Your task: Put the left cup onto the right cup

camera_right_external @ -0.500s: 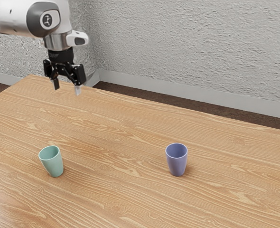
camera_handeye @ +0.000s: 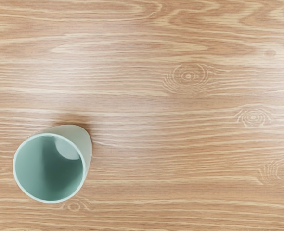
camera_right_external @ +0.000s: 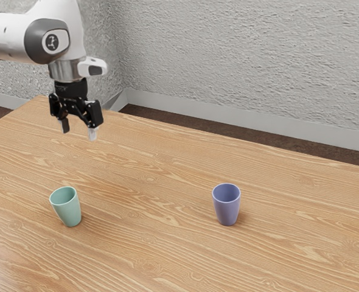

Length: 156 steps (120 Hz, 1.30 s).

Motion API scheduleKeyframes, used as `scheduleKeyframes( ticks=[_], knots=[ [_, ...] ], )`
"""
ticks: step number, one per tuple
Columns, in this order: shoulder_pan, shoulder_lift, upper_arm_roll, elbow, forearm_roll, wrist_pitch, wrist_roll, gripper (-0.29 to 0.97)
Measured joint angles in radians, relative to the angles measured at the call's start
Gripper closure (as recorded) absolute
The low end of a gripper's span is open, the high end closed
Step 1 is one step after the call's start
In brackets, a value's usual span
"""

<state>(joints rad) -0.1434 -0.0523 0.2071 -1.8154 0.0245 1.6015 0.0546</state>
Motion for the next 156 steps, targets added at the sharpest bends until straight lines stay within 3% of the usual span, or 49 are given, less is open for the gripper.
scheduleKeyframes(
  ticks=[44,104,156],
  knots=[
    [0.023,-0.186,0.001,-0.228,0.038,0.071,0.009,0.0],
    [0.029,-0.165,0.017,-0.387,0.051,0.239,0.014,0.0],
    [0.051,-0.093,0.018,-0.434,0.053,0.361,0.015,0.0]
  ],
)
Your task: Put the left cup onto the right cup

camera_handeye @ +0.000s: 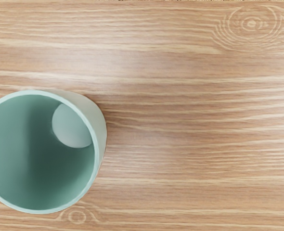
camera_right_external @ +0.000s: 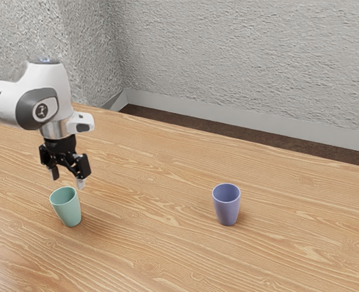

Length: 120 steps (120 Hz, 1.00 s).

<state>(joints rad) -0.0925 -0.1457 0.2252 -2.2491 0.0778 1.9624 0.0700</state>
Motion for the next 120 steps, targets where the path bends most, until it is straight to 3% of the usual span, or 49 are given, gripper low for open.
scheduleKeyframes(
  ticks=[120],
  knots=[
    [0.012,0.106,0.049,0.003,0.016,0.037,0.007,0.0]
  ],
)
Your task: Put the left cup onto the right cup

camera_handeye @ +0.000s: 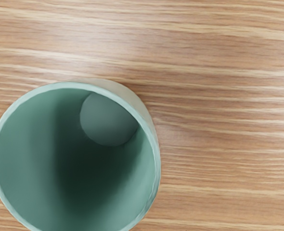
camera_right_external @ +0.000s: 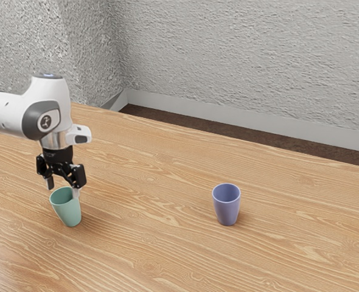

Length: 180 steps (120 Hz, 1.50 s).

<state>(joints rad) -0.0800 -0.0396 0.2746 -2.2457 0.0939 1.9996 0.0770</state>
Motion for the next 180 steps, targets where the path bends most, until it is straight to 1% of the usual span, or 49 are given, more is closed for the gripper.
scheduleKeyframes(
  ticks=[78,112,120,132,160,169,180],
  knots=[
    [-0.023,0.086,0.0,-0.002,-0.011,0.043,-0.007,0.0],
    [-0.029,0.106,-0.001,-0.003,-0.014,0.05,-0.011,0.01],
    [-0.034,0.109,0.0,-0.003,-0.014,0.051,-0.011,0.06],
    [-0.034,0.112,0.0,-0.003,-0.014,0.052,-0.012,0.19],
    [-0.031,0.112,0.0,-0.003,-0.016,0.052,-0.015,0.56],
    [-0.031,0.112,0.0,-0.002,-0.016,0.051,-0.018,0.64],
    [-0.03,0.112,0.0,-0.001,-0.015,0.048,-0.021,0.7]
  ],
)
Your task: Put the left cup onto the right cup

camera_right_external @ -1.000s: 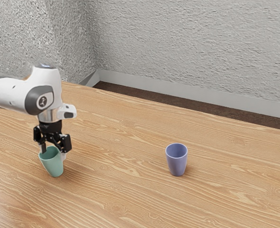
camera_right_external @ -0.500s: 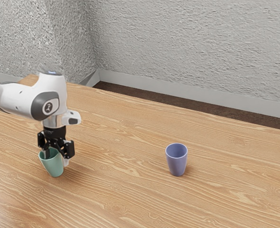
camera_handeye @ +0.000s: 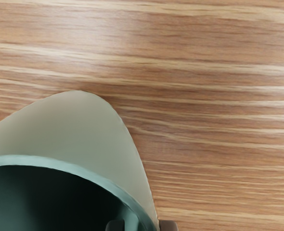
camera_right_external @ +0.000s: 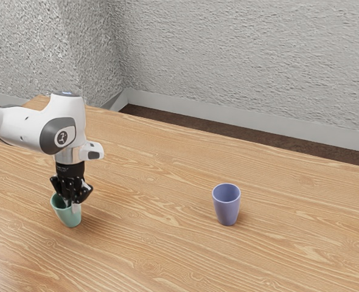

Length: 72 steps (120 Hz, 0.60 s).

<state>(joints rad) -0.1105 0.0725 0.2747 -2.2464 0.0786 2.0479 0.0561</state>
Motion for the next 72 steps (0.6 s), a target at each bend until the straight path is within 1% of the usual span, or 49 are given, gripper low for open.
scheduleKeyframes(
  ticks=[13,41,72],
  knots=[
    [0.001,0.0,0.001,0.001,0.001,-0.003,-0.004,0.74],
    [-0.001,-0.001,0.0,0.024,0.014,-0.008,-0.012,0.77],
    [0.0,-0.001,-0.003,0.139,0.042,-0.056,-0.019,0.78]
  ],
)
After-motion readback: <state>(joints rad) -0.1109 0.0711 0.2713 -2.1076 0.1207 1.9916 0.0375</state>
